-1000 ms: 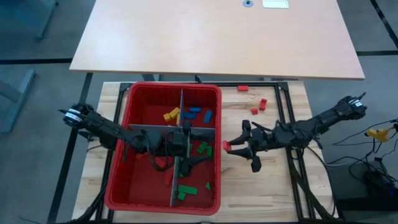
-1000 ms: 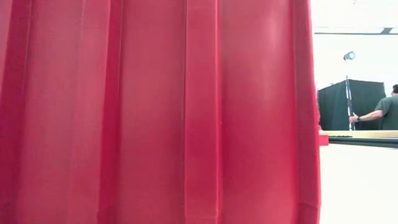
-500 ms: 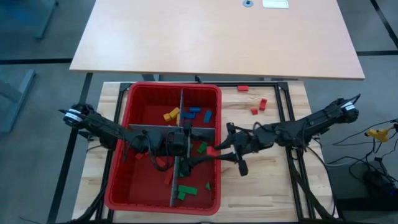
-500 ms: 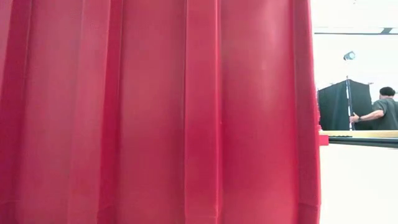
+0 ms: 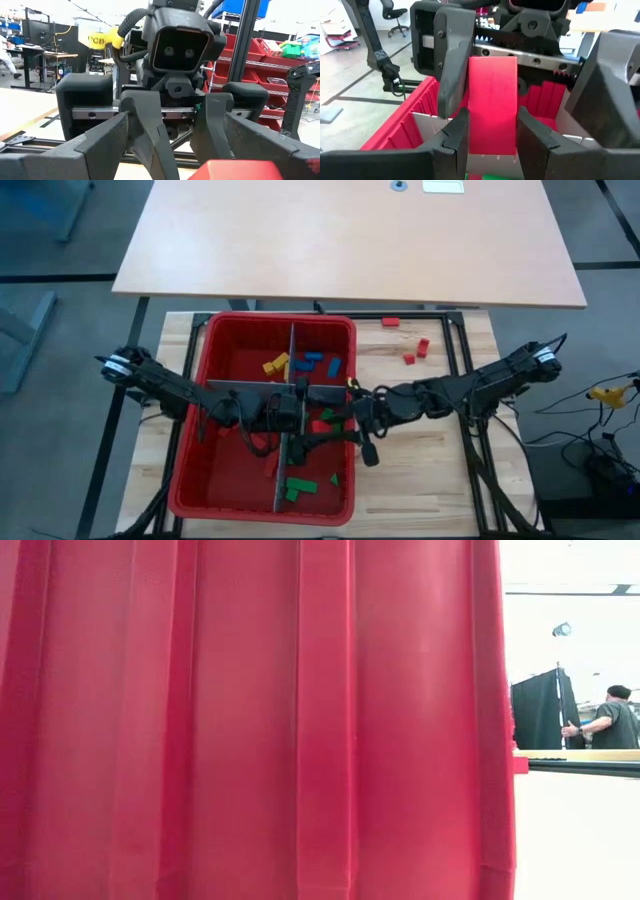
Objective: Sort blocks
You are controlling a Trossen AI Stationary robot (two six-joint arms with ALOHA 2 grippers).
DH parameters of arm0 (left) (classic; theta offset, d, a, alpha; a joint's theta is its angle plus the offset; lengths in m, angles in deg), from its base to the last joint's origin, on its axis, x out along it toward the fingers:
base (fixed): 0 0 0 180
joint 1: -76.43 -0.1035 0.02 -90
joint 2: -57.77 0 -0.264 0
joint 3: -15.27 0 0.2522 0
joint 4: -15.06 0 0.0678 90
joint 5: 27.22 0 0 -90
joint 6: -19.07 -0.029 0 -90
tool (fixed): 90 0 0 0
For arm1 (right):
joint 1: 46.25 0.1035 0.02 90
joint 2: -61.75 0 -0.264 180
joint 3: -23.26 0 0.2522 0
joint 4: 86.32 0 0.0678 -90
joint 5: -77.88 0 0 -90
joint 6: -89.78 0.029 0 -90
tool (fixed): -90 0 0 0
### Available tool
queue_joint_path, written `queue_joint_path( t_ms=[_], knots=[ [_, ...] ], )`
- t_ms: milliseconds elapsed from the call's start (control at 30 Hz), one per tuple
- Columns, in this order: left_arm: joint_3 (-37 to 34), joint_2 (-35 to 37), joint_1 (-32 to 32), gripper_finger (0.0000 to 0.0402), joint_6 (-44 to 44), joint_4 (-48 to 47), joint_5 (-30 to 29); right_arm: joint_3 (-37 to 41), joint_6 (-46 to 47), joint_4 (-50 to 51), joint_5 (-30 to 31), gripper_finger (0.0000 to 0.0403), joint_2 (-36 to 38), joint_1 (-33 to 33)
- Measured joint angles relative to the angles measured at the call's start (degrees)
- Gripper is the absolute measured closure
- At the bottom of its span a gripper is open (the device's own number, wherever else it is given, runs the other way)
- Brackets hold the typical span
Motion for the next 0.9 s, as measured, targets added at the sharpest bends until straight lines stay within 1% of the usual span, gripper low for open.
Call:
queue_joint_path(
  t_ms=[233, 300, 400, 500, 533, 567, 633, 667, 733, 767, 800, 900],
  knots=[
    [-0.07, 0.00, 0.11, 0.0094, 0.00, -0.38, -0.04, -0.67, -0.02, -0.16, 0.00, 0.0297, -0.06, 0.00],
    [-0.07, 0.02, 0.11, 0.0108, 0.00, -0.54, -0.04, -0.67, -0.02, -0.14, 0.03, 0.0297, -0.06, 0.00],
    [-0.07, 0.02, 0.15, 0.0155, -0.02, -0.71, -0.11, -0.67, 0.00, -0.03, 0.33, 0.0295, -0.06, 0.00],
    [-0.09, 0.14, 0.12, 0.0217, -0.24, -0.87, -1.87, -0.67, 0.08, 0.32, 1.80, 0.0292, -0.04, 0.00],
    [-0.09, 0.19, 0.09, 0.0239, -0.39, -0.91, -2.55, -0.68, -0.07, 0.25, 1.37, 0.0294, -0.02, 0.00],
    [-0.10, 0.20, -0.01, 0.0260, -0.62, -0.65, -0.63, -0.82, -0.09, -0.82, -0.55, 0.0297, -0.02, 0.08],
    [-0.11, 0.06, 0.00, 0.0300, -0.78, -1.33, 0.20, -0.78, -0.22, -0.35, -0.75, 0.0310, -0.04, 0.14],
    [-0.15, 0.00, 0.12, 0.0321, -0.83, -1.50, -0.26, -0.78, -0.23, -0.37, -1.14, 0.0319, -0.06, 0.12],
    [-0.20, 0.00, 0.08, 0.0358, -0.30, -1.61, -1.25, -0.78, -1.30, -0.25, 0.80, 0.0339, -0.06, 0.10],
    [-0.20, 0.02, 0.00, 0.0373, -0.22, -1.58, -2.04, -0.78, -1.31, 0.06, 1.56, 0.0351, -0.01, 0.01],
    [-0.20, 0.10, -0.04, 0.0378, -0.24, -1.81, -2.27, -0.78, -1.22, 0.36, 1.94, 0.0362, 0.06, -0.04],
    [-0.20, 0.13, 0.07, 0.0377, -0.48, -2.85, -1.78, -0.78, -0.99, 1.18, 1.53, 0.0383, 0.21, 0.02]
  ],
)
